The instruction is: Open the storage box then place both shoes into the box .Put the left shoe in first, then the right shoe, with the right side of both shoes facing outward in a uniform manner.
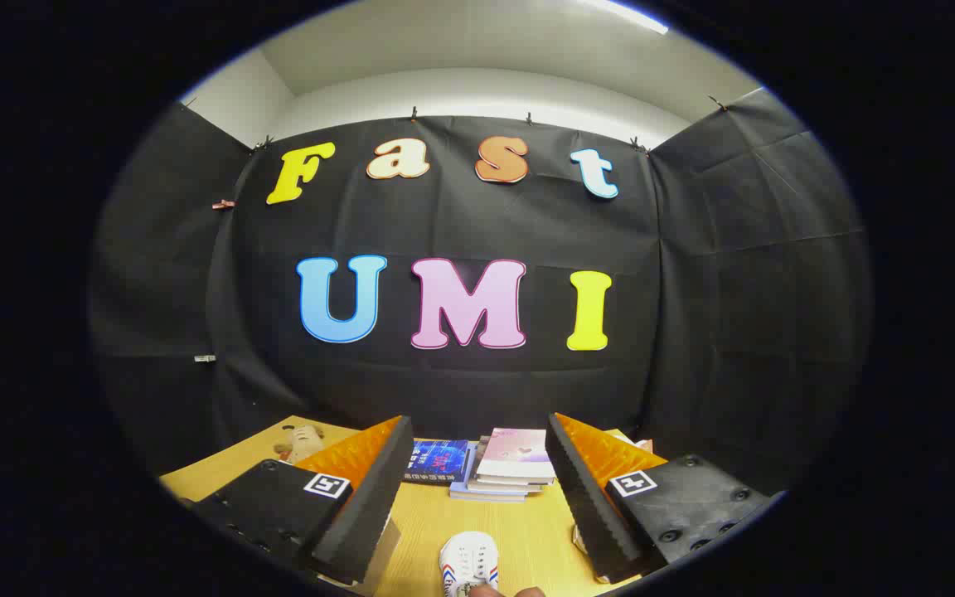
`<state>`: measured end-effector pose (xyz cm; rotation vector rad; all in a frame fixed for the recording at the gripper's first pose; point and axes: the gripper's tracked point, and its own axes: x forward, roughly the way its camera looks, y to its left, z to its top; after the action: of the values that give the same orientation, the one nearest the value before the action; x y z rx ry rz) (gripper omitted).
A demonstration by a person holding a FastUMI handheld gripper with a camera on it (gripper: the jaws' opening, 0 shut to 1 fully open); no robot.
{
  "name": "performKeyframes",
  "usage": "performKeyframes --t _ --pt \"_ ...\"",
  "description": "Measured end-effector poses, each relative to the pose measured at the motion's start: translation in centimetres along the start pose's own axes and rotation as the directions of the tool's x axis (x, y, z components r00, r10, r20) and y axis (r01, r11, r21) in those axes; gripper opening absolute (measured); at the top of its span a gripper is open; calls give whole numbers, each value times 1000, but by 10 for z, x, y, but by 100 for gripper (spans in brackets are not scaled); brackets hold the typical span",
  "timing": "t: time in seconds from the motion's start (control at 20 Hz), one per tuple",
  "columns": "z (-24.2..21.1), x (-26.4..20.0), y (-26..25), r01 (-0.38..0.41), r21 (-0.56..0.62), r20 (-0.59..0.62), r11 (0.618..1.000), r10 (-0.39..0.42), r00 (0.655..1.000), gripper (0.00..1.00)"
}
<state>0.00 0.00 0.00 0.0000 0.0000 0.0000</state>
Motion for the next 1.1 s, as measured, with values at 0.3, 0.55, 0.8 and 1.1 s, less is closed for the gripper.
performKeyframes --t 0.3,0.55,0.8,1.1 --pt "-7 2 11 -39 1 -14 999 39 999 98" --pt "-14 3 17 -51 1 -40 999 51 998 98" --pt "-20 4 24 -50 -26 -61 998 48 997 98" --pt "-27 9 36 -35 -44 -94 998 31 995 98"
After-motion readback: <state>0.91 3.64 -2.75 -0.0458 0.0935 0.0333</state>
